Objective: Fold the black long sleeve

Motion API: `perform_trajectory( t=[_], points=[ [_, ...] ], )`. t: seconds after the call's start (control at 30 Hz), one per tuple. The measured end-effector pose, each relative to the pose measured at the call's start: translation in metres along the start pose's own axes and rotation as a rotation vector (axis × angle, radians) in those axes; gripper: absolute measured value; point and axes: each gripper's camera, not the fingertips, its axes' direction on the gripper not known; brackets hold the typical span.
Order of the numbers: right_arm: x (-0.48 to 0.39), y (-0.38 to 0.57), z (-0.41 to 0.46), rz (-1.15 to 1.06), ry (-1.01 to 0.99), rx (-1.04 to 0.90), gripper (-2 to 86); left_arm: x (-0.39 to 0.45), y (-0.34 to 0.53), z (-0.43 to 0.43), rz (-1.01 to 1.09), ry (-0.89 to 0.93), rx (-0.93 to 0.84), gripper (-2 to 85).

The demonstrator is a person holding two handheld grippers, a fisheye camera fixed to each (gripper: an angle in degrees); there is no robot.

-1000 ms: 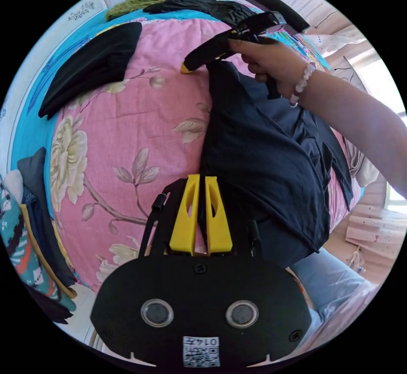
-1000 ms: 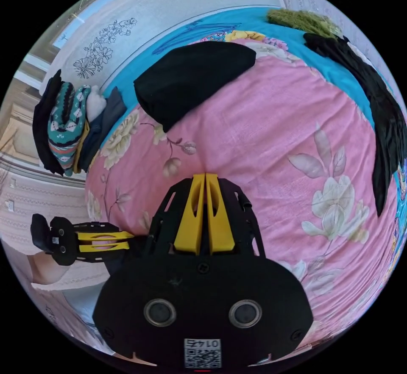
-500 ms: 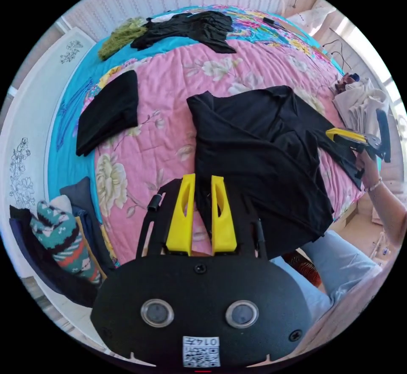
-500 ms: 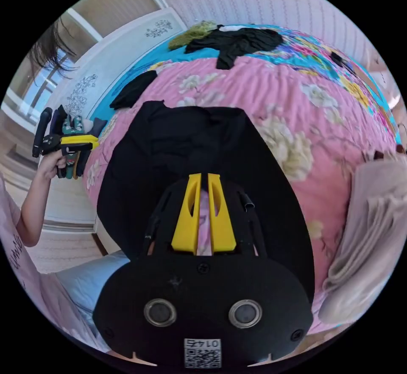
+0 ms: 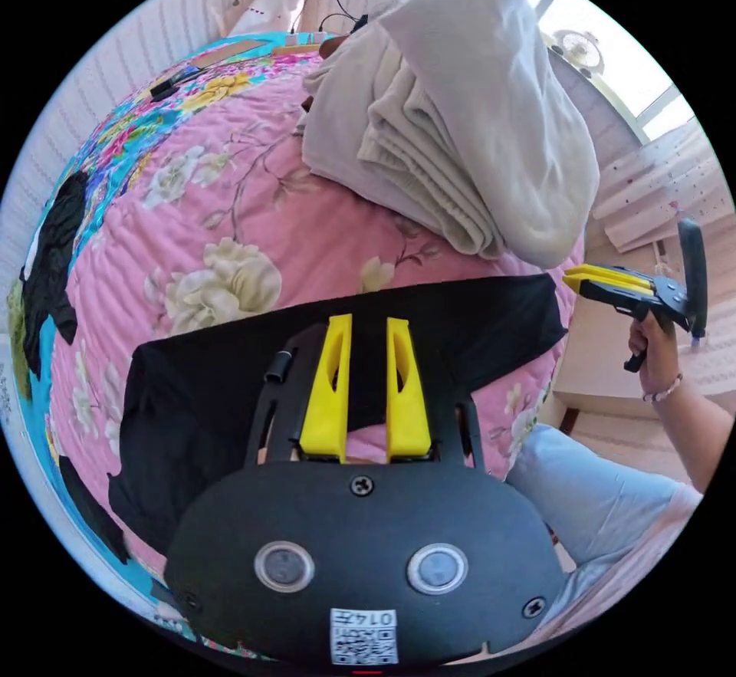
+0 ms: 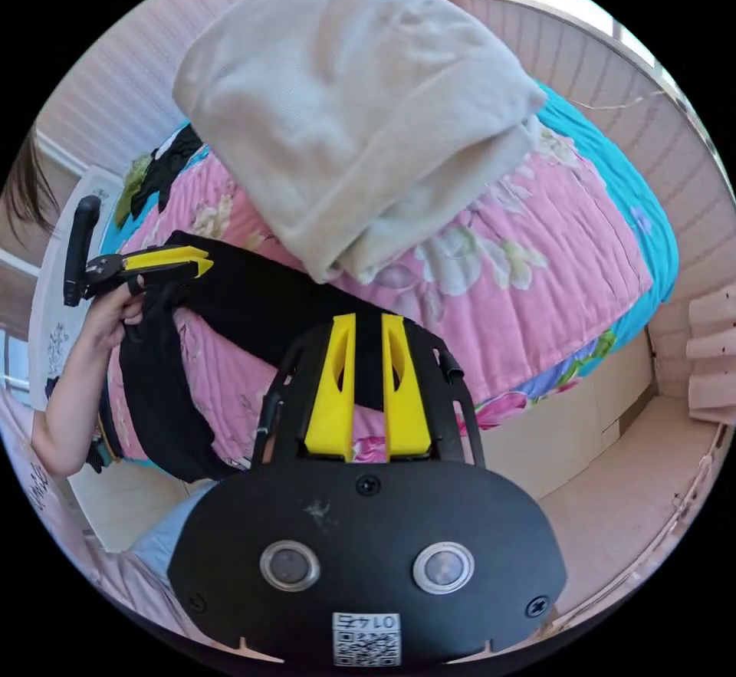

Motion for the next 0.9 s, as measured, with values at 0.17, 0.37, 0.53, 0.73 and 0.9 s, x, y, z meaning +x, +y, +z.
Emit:
perform_trajectory(
  t=[0.17, 0.37, 0.53, 0.73, 0.9],
  points=[
    [0.079, 0.029, 0.043, 0.206, -0.096, -0.060, 10.7, 0.025, -0.017, 0.054, 0.088, -0.107, -0.095, 6.5],
    [0.105, 0.058, 0.055, 0.247, -0.124, 0.030, 9.6, 0.028, -0.006, 0.065, 0.058, -0.108, -0.049, 5.2],
    [0.108, 0.060, 0.060, 0.184, -0.060, -0.017, 7.4, 0.029, -0.001, 0.069, 0.114, -0.088, -0.040, 0.1],
    [0.124, 0.067, 0.067, 0.177, -0.130, -0.055, 1.2, 0.019, 0.005, 0.066, 0.100, -0.048, -0.028, -0.9],
    [0.137, 0.074, 0.072, 0.211, -0.311, -0.074, 0.3, 0.008, 0.010, 0.056, 0.090, -0.022, -0.017, -1.0]
  ],
)
